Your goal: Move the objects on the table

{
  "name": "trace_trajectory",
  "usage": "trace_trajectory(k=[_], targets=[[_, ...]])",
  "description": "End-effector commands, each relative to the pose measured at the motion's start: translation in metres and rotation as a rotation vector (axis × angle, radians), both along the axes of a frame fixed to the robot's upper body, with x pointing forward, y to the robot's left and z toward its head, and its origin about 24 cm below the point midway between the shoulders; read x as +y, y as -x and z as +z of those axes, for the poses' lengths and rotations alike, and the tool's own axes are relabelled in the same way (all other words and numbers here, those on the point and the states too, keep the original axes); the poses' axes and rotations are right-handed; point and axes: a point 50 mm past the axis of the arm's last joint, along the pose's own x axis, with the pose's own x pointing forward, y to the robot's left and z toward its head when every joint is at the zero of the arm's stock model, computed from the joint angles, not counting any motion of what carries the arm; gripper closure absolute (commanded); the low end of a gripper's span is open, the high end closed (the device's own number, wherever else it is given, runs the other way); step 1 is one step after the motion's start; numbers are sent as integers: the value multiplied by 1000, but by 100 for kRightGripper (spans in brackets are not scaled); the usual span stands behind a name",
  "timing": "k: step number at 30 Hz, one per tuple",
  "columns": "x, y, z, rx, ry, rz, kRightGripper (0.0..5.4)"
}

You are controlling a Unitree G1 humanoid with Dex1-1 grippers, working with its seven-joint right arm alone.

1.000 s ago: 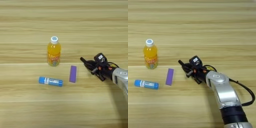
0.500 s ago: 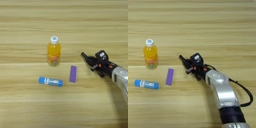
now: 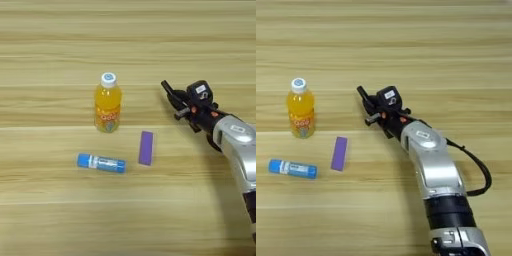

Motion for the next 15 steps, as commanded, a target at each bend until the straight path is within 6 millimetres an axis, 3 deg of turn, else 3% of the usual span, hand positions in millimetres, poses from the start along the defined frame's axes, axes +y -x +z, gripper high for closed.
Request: trace_trajectory(k=[1,15], targets=[[15,-22,32,-118,17,13,453],[60,-39,10,-15,15,92,453]])
